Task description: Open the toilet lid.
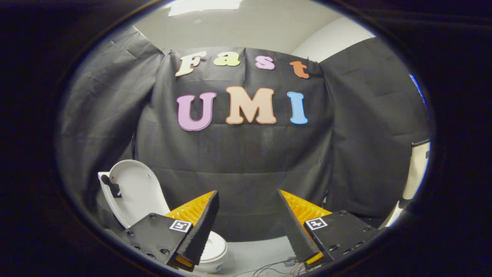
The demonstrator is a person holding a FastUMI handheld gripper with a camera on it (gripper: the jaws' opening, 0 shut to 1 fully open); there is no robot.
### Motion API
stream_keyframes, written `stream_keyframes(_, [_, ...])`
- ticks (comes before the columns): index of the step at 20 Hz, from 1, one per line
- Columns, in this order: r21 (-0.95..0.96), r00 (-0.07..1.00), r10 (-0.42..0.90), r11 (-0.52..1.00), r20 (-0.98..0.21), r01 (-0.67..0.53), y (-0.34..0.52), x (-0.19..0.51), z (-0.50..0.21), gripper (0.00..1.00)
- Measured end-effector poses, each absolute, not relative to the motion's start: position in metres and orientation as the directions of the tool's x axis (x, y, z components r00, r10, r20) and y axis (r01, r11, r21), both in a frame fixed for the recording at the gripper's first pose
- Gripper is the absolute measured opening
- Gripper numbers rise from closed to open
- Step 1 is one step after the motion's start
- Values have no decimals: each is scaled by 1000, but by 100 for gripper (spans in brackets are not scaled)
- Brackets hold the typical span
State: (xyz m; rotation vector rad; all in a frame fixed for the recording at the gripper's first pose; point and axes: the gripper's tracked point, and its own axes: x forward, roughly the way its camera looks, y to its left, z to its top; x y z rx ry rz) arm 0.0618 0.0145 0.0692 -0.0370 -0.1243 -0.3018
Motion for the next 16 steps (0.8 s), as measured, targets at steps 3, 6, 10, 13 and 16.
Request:
stream_keyframes(3, [-8, 953, -276, 960, 127, 279, -1, 61, 65, 92])
stream_keyframes(6, [5, 957, -258, 966, 131, 260, -13, 60, 58, 92])
stream_keyframes(10, [43, 965, -231, 973, 127, 227, -29, 57, 44, 92])
stream_keyframes(13, [74, 962, -240, 970, 128, 232, -40, 62, 37, 92])
stream_keyframes(16, [82, 966, -225, 973, 127, 216, -38, 72, 32, 92])
